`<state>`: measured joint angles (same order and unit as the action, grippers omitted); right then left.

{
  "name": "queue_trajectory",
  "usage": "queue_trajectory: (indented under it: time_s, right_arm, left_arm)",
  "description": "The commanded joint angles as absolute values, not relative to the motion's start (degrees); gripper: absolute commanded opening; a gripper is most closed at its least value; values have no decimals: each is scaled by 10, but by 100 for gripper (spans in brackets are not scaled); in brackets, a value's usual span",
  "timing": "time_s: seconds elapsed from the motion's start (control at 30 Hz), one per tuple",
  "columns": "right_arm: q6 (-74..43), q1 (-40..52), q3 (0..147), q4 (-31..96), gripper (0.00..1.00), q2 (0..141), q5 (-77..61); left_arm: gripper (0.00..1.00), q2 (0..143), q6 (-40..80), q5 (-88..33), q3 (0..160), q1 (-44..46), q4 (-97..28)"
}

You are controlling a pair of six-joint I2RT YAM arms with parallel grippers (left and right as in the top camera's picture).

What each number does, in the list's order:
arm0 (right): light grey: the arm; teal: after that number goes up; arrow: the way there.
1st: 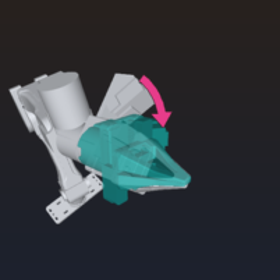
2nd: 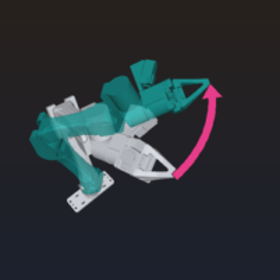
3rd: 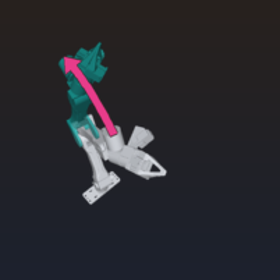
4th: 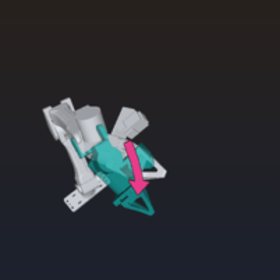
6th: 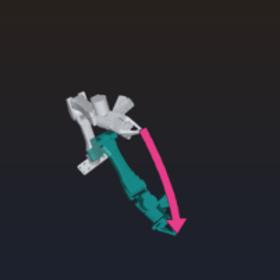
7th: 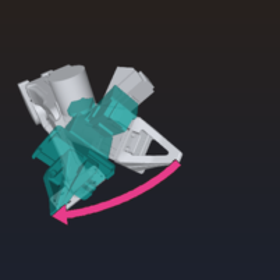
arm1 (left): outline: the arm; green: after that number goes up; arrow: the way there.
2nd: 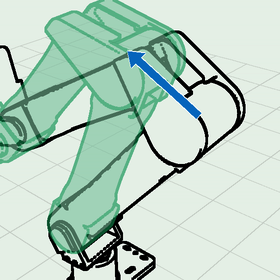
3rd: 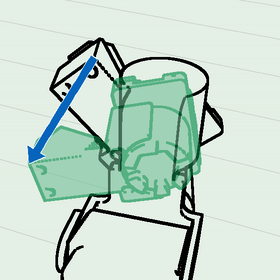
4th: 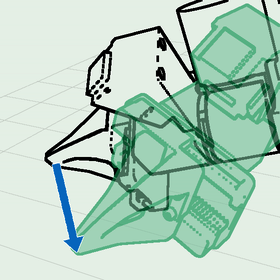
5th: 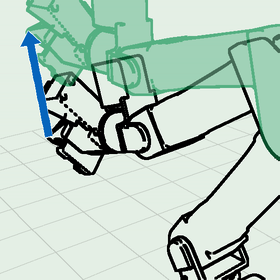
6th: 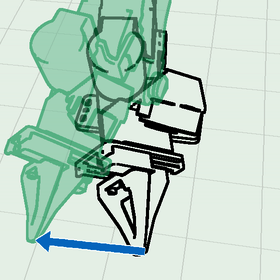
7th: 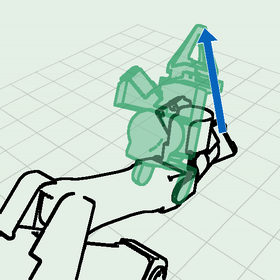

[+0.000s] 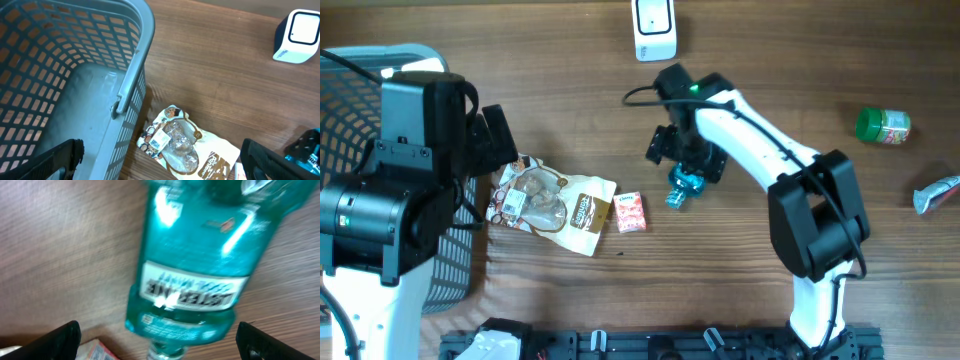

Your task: Scan the item barcode

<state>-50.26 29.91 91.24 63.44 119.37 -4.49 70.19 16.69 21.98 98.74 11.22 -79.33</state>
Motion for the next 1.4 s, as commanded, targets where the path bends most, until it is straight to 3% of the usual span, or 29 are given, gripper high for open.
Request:
queue_trajectory:
  time_s: [0.0,0.13,0.67,0.7,0.83,1.07,1.37]
  right_arm:
    - [-542,307,868,626,100,1207,-33]
    - [-556,307,804,592,100,1207,-37]
    - [-537,281,802,523,100,1207,-19]
    - [-524,279,802,516,98,1207,-20]
    - [-520,279,802,517,79,1207,-20]
    - [-510,279,802,517,61,1206,-23]
    - [-464,279,866,543,57,1206,-13]
  left_arm:
    - [100,702,170,213,986,111,-801]
    - [100,702,170,213,986,111,-807]
    - [100,702,170,201,986,111,-811]
    - [100,702,170,201,986,111,-811]
    - [100,702,170,201,986,111,-811]
    - [100,702,170,202,986,111,-811]
    - [100,702,170,202,986,111,-811]
